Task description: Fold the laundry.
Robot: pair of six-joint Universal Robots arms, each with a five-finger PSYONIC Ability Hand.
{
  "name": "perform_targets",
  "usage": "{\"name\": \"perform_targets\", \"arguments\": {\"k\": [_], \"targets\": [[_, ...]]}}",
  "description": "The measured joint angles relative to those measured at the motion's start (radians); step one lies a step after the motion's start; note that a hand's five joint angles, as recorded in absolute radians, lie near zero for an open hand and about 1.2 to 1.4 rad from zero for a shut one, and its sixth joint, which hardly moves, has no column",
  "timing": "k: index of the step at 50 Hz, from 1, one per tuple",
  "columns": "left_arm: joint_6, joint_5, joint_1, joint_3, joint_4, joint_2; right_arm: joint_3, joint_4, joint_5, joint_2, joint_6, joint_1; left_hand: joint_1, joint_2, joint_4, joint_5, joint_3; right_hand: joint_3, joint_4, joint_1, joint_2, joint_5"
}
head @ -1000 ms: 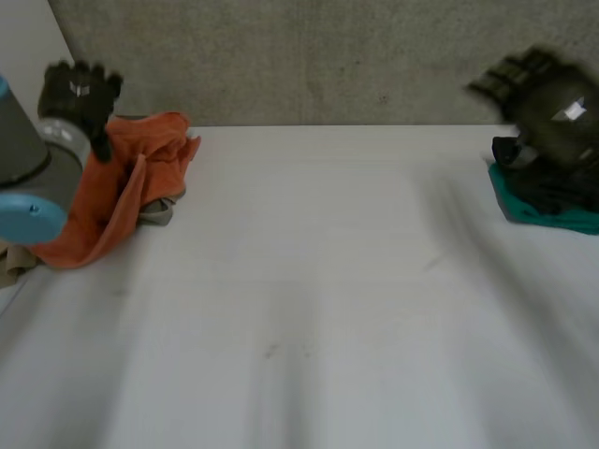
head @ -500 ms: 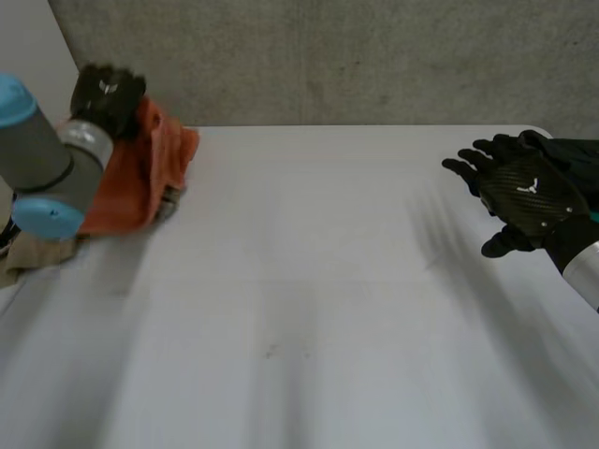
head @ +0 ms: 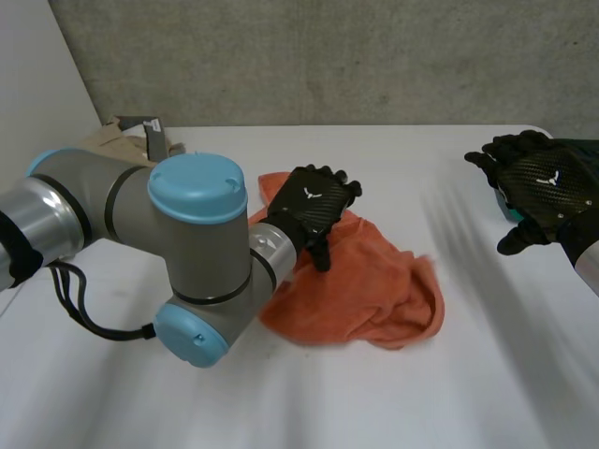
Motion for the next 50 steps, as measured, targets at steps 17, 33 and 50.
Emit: {"name": "perform_targets", "arguments": {"k": [17, 33, 50], "targets": [[0.081, -0.126, 0.141, -0.244, -0.037, 0.305, -0.148, 0.437, 0.001, -0.005, 0.081, 0.062, -0.049, -0.048, -0.047, -0.043, -0.042, 0.000, 0.000, 0.000, 0.000, 0.000], [0.295, 0.179, 0.290, -0.145, 0.124, -0.011, -0.138, 0.263, 0.299, 0.169, 0.098, 0.507, -0.045, -0.036, -0.030, -0.034, -0.039, 0.000, 0.001, 0.000, 0.000, 0.000], [0.316, 0.244, 0.266, 0.130, 0.051, -0.274, -0.171, 0.034, 0.419, 0.387, 0.050, 0.602, 0.614, 0.614, 0.614, 0.614, 0.605, 0.631, 0.638, 0.618, 0.635, 0.619]]}}
